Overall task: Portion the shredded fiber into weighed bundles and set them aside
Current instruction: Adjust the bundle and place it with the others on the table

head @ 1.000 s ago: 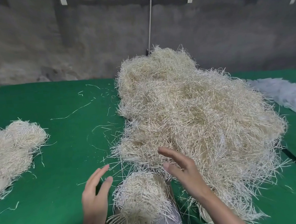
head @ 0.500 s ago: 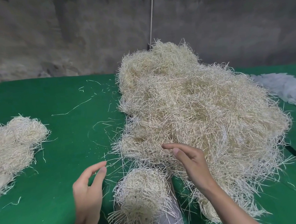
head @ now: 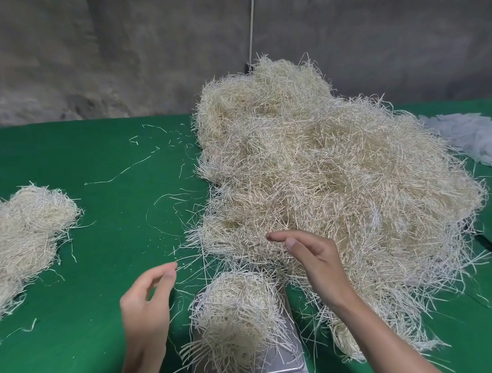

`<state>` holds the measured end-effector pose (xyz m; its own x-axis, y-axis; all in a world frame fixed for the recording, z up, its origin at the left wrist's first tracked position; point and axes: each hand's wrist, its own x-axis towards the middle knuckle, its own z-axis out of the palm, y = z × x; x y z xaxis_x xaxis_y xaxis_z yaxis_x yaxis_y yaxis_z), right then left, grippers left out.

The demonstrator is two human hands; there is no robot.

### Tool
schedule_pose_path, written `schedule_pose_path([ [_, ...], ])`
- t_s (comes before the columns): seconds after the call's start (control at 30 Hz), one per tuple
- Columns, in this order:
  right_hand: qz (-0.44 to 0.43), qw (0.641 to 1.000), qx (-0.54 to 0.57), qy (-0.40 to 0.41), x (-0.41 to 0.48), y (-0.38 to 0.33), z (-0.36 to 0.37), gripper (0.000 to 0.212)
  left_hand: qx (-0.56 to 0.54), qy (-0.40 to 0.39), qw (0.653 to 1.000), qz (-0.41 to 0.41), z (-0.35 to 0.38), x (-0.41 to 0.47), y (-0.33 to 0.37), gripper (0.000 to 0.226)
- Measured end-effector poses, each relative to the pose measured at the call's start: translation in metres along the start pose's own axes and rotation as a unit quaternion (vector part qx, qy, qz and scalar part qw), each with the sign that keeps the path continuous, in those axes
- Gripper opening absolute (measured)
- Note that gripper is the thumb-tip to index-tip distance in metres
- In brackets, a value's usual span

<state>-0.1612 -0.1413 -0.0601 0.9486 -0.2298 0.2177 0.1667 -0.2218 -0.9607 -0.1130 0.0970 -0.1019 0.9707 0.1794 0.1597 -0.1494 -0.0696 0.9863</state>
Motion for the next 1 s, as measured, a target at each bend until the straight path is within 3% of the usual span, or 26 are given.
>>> schedule_pose_path([
  [0.2, -0.008, 1.000, 0.000, -0.009, 0.000, 0.000, 0.001, 0.028, 0.003, -0.009, 1.000, 0.006, 0.000, 0.000, -0.002, 0.027],
  [0.43, -0.014, 1.000, -0.010, -0.026, 0.002, 0.003, 0.004, 0.038, 0.008, -0.013, 1.000, 0.003, -0.001, 0.002, -0.003, 0.025],
  [0.57, -0.010, 0.999, -0.010, -0.034, 0.002, 0.004, 0.007, 0.021, 0.012, -0.014, 1.000, 0.006, 0.000, 0.002, -0.003, 0.025],
  [0.7, 0.007, 0.994, -0.085, -0.074, 0.000, 0.017, 0.011, 0.026, 0.019, -0.026, 0.999, -0.001, 0.000, 0.000, -0.006, 0.023],
  [0.8, -0.029, 0.973, -0.188, -0.134, -0.006, 0.026, 0.016, 0.030, 0.039, -0.040, 0.998, -0.024, -0.001, -0.005, -0.010, 0.021],
  [0.83, -0.037, 0.958, -0.230, -0.167, -0.009, 0.029, 0.019, 0.041, 0.052, -0.047, 0.997, -0.031, -0.001, -0.007, -0.011, 0.021],
  [0.93, -0.029, 0.911, -0.332, -0.242, -0.019, 0.044, 0.031, 0.098, 0.109, -0.094, 0.989, -0.044, -0.001, -0.012, -0.015, 0.020],
  [1.0, -0.014, 0.889, -0.368, -0.271, -0.025, 0.054, 0.041, 0.118, 0.162, -0.139, 0.976, -0.045, 0.001, -0.017, -0.018, 0.018],
])
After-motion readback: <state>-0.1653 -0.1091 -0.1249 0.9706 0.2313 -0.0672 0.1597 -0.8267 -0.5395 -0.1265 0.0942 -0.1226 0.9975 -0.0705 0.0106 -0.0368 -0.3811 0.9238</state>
